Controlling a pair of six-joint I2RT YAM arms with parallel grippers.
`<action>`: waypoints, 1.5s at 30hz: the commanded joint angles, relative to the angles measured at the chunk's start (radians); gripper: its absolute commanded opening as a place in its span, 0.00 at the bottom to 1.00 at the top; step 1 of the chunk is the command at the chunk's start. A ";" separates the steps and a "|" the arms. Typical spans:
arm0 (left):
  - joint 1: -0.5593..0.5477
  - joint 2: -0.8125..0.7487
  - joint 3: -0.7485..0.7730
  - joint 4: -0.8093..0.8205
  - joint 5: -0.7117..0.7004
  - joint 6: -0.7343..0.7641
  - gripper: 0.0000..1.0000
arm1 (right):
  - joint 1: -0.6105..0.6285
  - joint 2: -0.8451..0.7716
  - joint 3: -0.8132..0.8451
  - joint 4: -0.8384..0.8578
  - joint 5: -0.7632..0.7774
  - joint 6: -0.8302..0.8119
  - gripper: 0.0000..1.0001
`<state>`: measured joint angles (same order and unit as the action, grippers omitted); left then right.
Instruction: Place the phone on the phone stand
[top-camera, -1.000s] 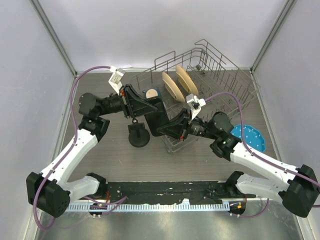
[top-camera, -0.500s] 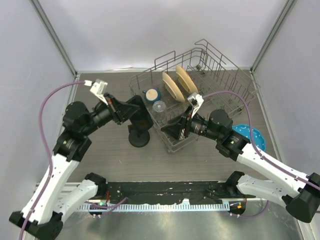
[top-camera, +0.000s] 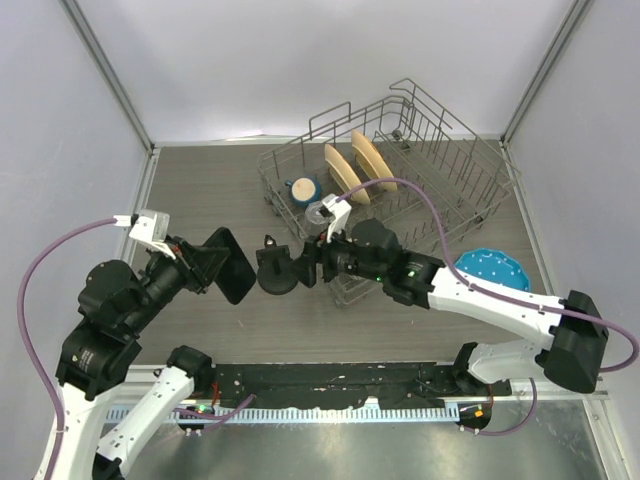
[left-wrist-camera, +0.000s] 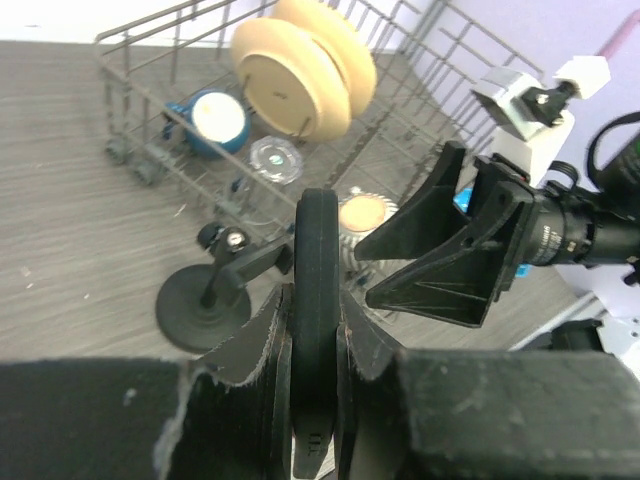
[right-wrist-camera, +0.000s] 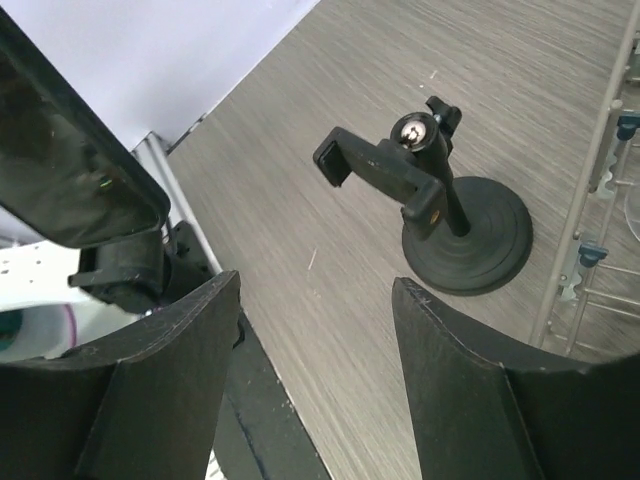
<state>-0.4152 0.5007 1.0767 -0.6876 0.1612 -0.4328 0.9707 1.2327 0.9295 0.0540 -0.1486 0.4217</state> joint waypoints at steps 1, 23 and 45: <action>-0.002 -0.011 0.057 -0.044 -0.146 -0.009 0.00 | 0.037 0.062 0.100 -0.015 0.254 0.026 0.66; -0.002 0.102 0.098 -0.010 -0.195 0.005 0.00 | 0.068 0.300 0.184 0.055 0.348 -0.100 0.41; -0.002 0.090 -0.109 0.410 0.261 0.256 0.00 | 0.027 0.340 0.310 -0.079 -0.009 -0.463 0.01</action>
<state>-0.4160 0.6144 0.9920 -0.4793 0.3252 -0.2512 1.0252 1.5810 1.1774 -0.0429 -0.0452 0.0441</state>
